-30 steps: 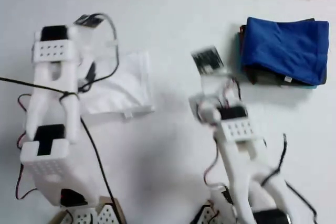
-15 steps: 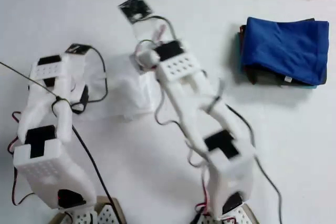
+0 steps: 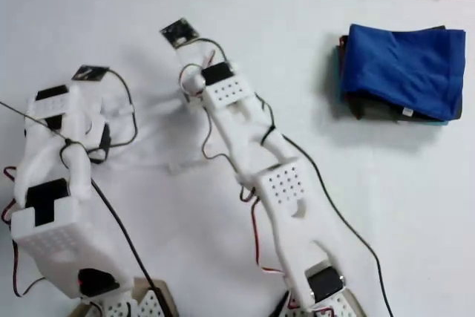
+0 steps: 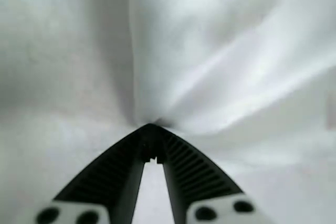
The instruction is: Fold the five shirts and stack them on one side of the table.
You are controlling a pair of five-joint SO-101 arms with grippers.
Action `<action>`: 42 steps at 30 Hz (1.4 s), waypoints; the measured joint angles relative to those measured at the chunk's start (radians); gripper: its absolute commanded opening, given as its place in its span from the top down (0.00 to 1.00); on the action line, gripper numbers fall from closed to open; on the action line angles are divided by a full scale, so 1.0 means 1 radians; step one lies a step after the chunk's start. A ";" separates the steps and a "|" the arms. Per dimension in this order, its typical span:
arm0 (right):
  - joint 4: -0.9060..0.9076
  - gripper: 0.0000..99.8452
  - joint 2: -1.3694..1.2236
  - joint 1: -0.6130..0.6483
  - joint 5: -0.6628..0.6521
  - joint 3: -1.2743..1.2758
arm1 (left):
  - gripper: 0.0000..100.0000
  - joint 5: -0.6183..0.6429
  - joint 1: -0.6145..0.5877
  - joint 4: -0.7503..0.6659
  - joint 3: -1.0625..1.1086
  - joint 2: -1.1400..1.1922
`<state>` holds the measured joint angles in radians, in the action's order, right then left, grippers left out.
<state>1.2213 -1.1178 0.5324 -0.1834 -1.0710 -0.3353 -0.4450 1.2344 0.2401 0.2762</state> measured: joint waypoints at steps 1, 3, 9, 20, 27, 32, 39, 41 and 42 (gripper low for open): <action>0.025 0.97 -0.025 -0.008 0.000 -0.041 | 0.97 0.000 0.000 0.000 0.000 0.000; 0.075 0.98 -0.064 -0.021 0.002 -0.123 | 0.97 0.000 0.000 0.000 0.000 0.000; 0.287 0.97 -0.080 -0.044 0.000 -0.404 | 0.97 0.000 0.000 0.118 -0.101 -0.040; 0.525 0.98 -0.043 0.014 0.000 -0.554 | 0.97 0.041 0.009 0.193 -0.359 -0.074; 0.525 0.98 -0.029 0.112 0.058 -0.555 | 0.97 0.087 0.110 0.178 -0.545 0.176; 0.525 0.98 -0.005 0.126 0.121 -0.555 | 0.97 0.094 0.123 0.207 -0.704 0.293; 0.525 0.98 0.241 0.135 0.130 -0.465 | 0.97 0.094 0.123 0.270 -0.836 0.384; 0.525 0.98 0.338 0.144 0.130 -0.368 | 0.97 0.094 0.123 0.278 -0.844 0.393; 0.526 0.98 0.390 0.150 0.130 -0.308 | 0.97 0.094 0.123 0.278 -0.844 0.393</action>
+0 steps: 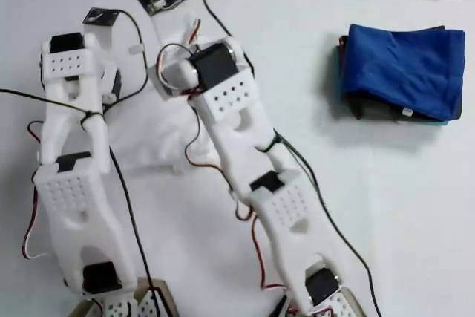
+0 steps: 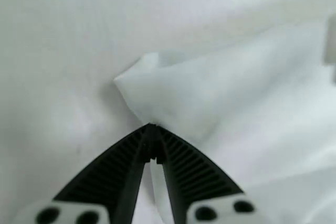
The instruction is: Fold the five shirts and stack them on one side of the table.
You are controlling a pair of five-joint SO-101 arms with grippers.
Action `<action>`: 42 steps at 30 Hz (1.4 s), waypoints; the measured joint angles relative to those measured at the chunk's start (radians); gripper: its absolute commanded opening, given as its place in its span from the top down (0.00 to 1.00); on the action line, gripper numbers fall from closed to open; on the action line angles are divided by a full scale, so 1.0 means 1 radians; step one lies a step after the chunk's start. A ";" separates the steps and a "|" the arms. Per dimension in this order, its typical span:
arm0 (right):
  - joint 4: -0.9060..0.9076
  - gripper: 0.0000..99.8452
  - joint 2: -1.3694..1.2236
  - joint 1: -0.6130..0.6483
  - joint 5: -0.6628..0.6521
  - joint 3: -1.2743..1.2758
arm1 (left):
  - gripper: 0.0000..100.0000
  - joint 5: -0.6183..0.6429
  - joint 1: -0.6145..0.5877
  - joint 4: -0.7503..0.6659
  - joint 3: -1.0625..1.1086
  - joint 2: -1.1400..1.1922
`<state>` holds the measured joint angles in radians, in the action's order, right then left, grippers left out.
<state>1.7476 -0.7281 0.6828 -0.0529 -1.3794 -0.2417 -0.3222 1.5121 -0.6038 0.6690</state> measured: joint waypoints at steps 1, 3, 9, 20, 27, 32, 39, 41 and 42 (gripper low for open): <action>0.000 0.98 0.055 0.006 0.000 0.064 | 0.97 0.000 0.000 0.002 0.000 0.000; 0.000 0.98 0.170 0.017 0.000 0.204 | 0.97 0.000 0.002 0.003 0.000 0.000; -0.048 0.98 0.365 0.032 0.000 0.572 | 0.97 0.000 0.005 0.003 0.000 0.000; -0.603 0.98 0.367 0.034 -0.043 1.290 | 0.97 0.000 0.005 0.003 0.006 0.000; -0.732 0.98 0.367 0.025 -0.049 1.458 | 0.97 0.000 0.005 -0.063 0.107 0.000; -0.775 0.98 0.367 -0.003 -0.049 1.525 | 0.97 0.000 0.008 -0.115 0.140 0.000; -0.784 0.98 0.385 -0.018 -0.064 1.568 | 0.97 0.000 0.009 -0.157 0.180 0.000; -0.784 0.98 0.385 -0.018 -0.081 1.559 | 0.97 0.000 0.009 -0.157 0.180 0.000; -0.779 0.98 0.393 -0.020 -0.086 1.553 | 0.97 0.000 0.009 -0.141 0.170 0.000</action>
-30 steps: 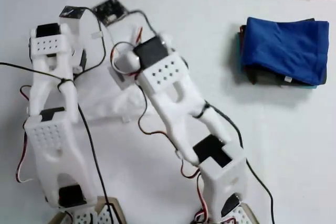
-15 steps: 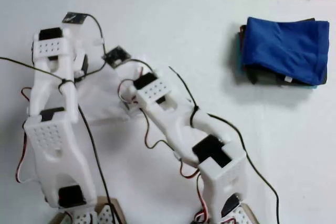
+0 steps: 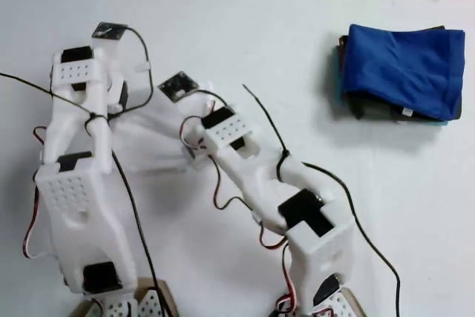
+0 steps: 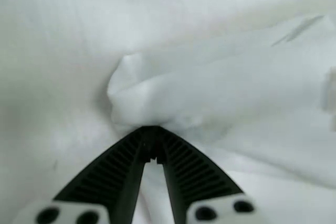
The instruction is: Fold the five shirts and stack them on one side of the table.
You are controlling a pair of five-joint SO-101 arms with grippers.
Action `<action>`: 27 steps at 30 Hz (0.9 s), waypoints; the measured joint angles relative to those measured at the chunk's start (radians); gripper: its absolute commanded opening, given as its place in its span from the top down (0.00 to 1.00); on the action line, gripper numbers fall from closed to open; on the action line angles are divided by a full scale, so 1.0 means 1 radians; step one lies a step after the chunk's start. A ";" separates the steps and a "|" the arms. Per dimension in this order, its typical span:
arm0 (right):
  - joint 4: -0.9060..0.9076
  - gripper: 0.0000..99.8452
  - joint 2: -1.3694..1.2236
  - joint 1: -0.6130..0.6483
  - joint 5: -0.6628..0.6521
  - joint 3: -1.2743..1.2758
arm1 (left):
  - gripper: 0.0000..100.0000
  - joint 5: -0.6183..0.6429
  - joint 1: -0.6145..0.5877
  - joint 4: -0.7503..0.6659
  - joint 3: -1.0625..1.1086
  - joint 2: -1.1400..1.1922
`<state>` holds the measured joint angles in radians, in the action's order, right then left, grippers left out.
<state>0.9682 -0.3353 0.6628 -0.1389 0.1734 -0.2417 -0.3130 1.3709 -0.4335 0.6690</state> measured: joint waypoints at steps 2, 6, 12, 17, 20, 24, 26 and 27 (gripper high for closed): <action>0.017 0.98 0.037 -0.003 0.000 -0.014 | 0.97 0.000 0.000 0.044 -0.041 0.000; 0.071 0.91 0.140 -0.017 -0.006 -0.064 | 0.97 0.002 -0.002 0.178 -0.180 0.002; 0.107 0.78 0.199 -0.014 -0.006 -0.103 | 0.97 0.003 -0.005 0.387 -0.390 0.000; 0.018 0.84 0.195 -0.037 -0.006 -0.103 | 0.96 -0.026 -0.043 0.396 -0.255 -0.061; -0.035 0.89 0.150 -0.054 -0.006 -0.115 | 0.94 -0.044 -0.044 0.371 -0.054 -0.189; -0.049 0.98 0.063 -0.069 -0.006 -0.201 | 0.94 -0.046 -0.041 0.212 0.296 -0.410; -0.049 0.97 0.009 -0.064 -0.006 -0.262 | 0.94 -0.046 -0.044 0.098 0.488 -0.517; -0.049 0.97 -0.018 -0.063 -0.006 -0.295 | 0.94 -0.046 -0.044 0.038 0.583 -0.562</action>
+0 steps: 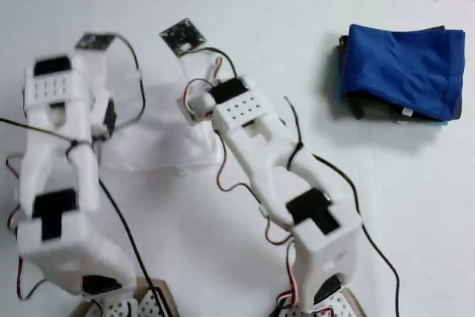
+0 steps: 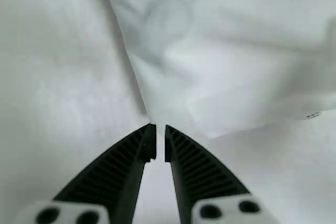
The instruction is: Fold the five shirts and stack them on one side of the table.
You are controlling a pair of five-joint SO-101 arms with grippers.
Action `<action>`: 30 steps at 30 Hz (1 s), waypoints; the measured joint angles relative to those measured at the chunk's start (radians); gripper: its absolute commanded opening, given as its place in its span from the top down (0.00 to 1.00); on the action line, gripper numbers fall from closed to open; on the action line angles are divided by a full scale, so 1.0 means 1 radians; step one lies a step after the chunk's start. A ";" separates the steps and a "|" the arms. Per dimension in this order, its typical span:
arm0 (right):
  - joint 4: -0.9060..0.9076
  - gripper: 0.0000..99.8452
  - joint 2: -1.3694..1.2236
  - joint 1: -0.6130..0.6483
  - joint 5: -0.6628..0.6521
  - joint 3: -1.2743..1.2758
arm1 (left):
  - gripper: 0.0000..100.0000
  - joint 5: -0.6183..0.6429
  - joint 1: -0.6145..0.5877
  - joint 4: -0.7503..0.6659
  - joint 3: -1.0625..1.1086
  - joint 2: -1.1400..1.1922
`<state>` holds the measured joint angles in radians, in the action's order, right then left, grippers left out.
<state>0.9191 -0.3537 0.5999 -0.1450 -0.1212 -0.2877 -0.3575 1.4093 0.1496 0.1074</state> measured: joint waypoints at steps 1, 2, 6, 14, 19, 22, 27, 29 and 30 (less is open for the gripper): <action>0.000 0.97 -0.031 0.000 0.000 -0.034 | 0.94 0.000 0.000 -0.052 0.084 -0.037; 0.000 0.97 -0.060 -0.002 0.000 -0.068 | 0.94 0.000 0.000 -0.101 0.163 -0.069; 0.018 0.97 -0.193 -0.005 0.000 -0.209 | 0.94 -0.003 0.002 -0.212 0.350 -0.126; 0.138 0.97 -0.500 -0.029 0.000 -0.519 | 0.94 -0.003 -0.031 -0.336 0.450 -0.110; 0.259 0.97 -0.623 -0.063 0.000 -0.736 | 0.94 -0.009 -0.066 -0.339 0.456 -0.101; 0.361 0.97 -0.638 -0.075 -0.002 -0.867 | 0.94 -0.020 -0.060 -0.339 0.456 -0.101; 0.551 0.92 -0.638 -0.071 -0.002 -1.096 | 0.94 -0.020 -0.064 -0.327 0.456 -0.101; 0.640 0.85 -0.638 -0.071 -0.002 -1.189 | 0.94 -0.020 -0.063 -0.288 0.446 -0.101; 0.683 0.82 -0.638 -0.069 -0.002 -1.227 | 0.94 -0.020 -0.063 -0.267 0.436 -0.101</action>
<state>1.6019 -0.9920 0.5309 -0.1465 -1.3487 -0.3076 -0.4204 1.1423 0.5854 0.0061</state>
